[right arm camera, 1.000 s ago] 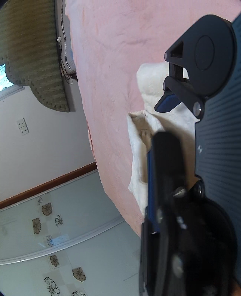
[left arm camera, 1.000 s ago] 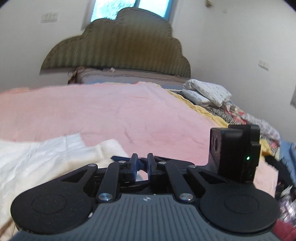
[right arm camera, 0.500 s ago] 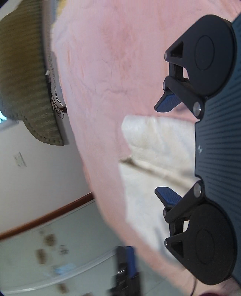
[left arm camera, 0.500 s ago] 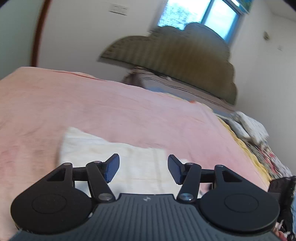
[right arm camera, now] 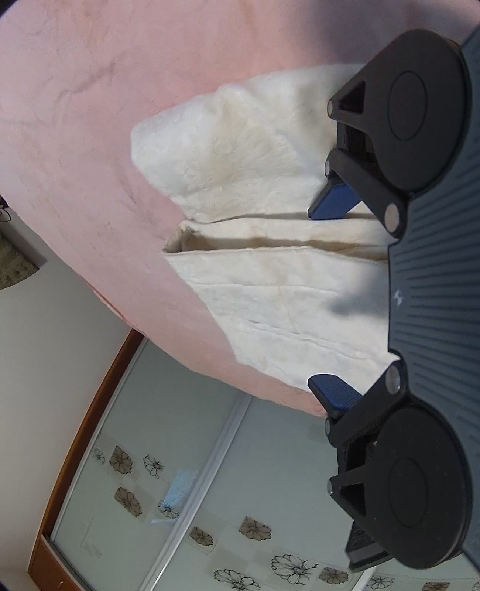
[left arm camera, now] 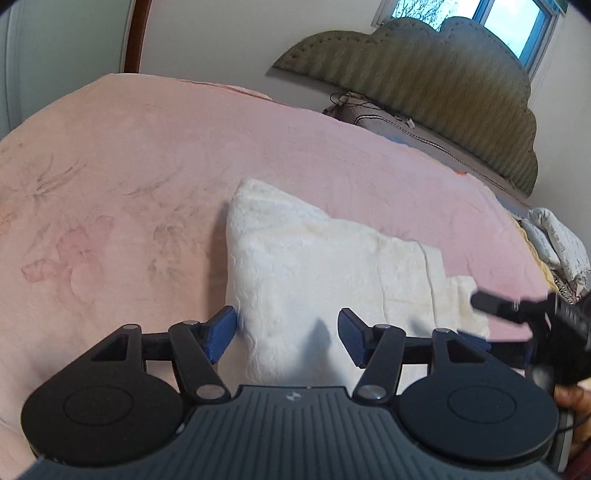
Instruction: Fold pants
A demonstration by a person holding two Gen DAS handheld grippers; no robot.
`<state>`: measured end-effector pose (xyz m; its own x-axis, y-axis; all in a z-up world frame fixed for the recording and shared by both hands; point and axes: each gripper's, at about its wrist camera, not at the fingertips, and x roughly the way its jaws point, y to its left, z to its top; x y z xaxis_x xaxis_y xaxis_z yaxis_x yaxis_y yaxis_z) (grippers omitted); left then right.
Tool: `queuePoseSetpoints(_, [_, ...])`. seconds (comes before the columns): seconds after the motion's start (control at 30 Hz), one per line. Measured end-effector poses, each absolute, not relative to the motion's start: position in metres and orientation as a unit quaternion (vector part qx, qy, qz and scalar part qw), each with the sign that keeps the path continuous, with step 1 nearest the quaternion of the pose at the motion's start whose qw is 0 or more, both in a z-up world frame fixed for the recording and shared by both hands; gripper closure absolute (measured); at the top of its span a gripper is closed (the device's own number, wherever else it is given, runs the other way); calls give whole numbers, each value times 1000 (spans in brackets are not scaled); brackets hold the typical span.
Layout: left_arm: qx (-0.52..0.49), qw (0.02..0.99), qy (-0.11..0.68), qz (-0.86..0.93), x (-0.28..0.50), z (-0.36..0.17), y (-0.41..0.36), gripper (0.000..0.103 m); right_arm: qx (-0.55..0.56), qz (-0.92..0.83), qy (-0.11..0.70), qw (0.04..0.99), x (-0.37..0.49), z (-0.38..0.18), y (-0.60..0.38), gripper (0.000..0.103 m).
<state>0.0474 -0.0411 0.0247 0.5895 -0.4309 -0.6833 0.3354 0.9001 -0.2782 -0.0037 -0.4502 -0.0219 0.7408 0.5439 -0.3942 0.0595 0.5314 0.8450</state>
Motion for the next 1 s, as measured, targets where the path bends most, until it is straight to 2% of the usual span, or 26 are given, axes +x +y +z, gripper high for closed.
queuePoseSetpoints(0.07, [-45, 893, 394, -212, 43, 25, -43, 39, 471, 147, 318, 810, 7, -24, -450, 15])
queuePoseSetpoints(0.1, [-43, 894, 391, -212, 40, 23, -43, 39, 466, 142, 317, 813, 10, -24, -449, 21])
queuePoseSetpoints(0.17, [-48, 897, 388, -208, 38, 27, -39, 39, 425, 122, 339, 830, 18, -21, -439, 75])
queuePoseSetpoints(0.2, [-54, 899, 384, -206, 38, 29, -36, 39, 402, 113, 345, 841, 18, -18, -434, 86])
queuePoseSetpoints(0.37, [-63, 908, 367, -193, 41, 42, -29, 38, 345, 93, 283, 890, -14, 24, -429, 90])
queuePoseSetpoints(0.43, [-60, 907, 367, -196, 40, 42, -30, 34, 330, 81, 261, 904, -30, 40, -437, 91])
queuePoseSetpoints(0.6, [-43, 897, 389, -204, 41, 31, -46, 33, 299, 28, 307, 903, -41, 26, -453, 90])
queuePoseSetpoints(0.67, [-24, 897, 382, -222, 35, 31, -53, 33, 287, 10, 337, 897, -36, 12, -451, 84])
queuePoseSetpoints(0.77, [29, 903, 361, -231, 25, 31, -65, 31, 258, -29, 330, 908, -42, 15, -441, 76])
queuePoseSetpoints(0.87, [52, 905, 361, -220, 21, 24, -72, 30, 126, -124, 282, 943, -61, 45, -403, 72])
queuePoseSetpoints(0.93, [52, 901, 369, -221, 21, 20, -77, 30, 75, -86, 262, 958, -73, 57, -374, 71])
queuePoseSetpoints(1.0, [48, 897, 380, -221, 21, 17, -80, 30, 82, -6, 284, 955, -70, 56, -355, 71])
